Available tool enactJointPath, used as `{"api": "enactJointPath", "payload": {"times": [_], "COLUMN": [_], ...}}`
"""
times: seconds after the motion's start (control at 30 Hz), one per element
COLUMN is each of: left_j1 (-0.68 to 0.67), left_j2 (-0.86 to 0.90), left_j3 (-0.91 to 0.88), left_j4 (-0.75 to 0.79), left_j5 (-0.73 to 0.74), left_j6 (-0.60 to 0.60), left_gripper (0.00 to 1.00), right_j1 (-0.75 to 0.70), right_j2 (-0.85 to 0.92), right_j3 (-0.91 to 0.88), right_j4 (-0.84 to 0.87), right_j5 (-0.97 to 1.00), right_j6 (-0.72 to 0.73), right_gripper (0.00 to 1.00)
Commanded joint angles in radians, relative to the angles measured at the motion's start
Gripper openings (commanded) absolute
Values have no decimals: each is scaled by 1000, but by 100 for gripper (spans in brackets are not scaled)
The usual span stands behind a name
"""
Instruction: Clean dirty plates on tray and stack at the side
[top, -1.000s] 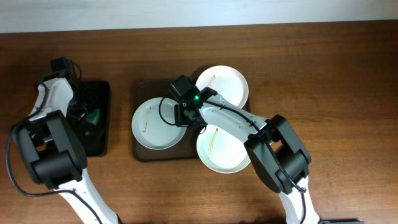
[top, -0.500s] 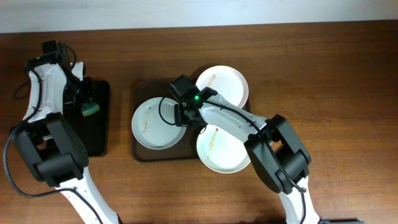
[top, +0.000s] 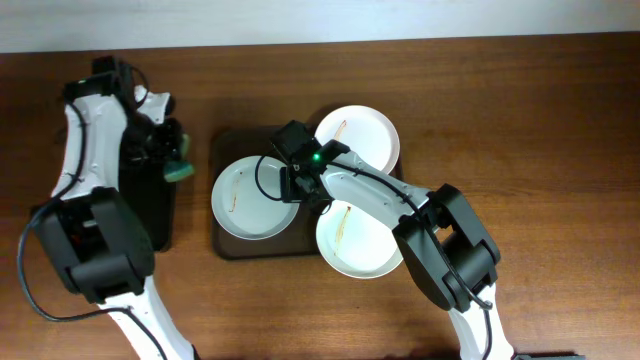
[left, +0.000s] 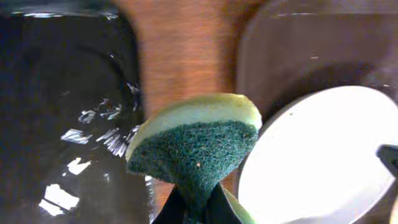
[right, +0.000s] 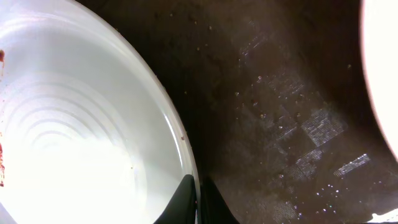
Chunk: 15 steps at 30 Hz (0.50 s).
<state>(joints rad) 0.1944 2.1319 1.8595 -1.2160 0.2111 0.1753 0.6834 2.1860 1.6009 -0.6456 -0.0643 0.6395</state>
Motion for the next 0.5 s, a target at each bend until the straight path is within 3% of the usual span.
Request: {"api": "enactJointPath", "payload": {"times": [0.0,0.07,0.2,0.4,0.47], "left_j1": [-28,-61,-194,-299,-312], "left_j2": [-40,-40,-37,-35,-35], "left_j3": [23,23,-76,-328,-421], "left_j4": [-5,-29,-7,263,360], "left_j5": [40,140,141,104,-39], "left_j6": [-26,27,-6,-77,-77], "left_gripper": [1,1,1,1,1], "right_j1": [0,-11,-53,-69,-69], "right_j2": [15,15,15,15,15], "right_j3": [13,13,13,13,13], "right_j4": [6,13,14,14,17], "right_j5": [4,-20,-114,-165,-164], "right_j6": [5,5,5,4,4], "right_gripper": [4,4,4,4,4]}}
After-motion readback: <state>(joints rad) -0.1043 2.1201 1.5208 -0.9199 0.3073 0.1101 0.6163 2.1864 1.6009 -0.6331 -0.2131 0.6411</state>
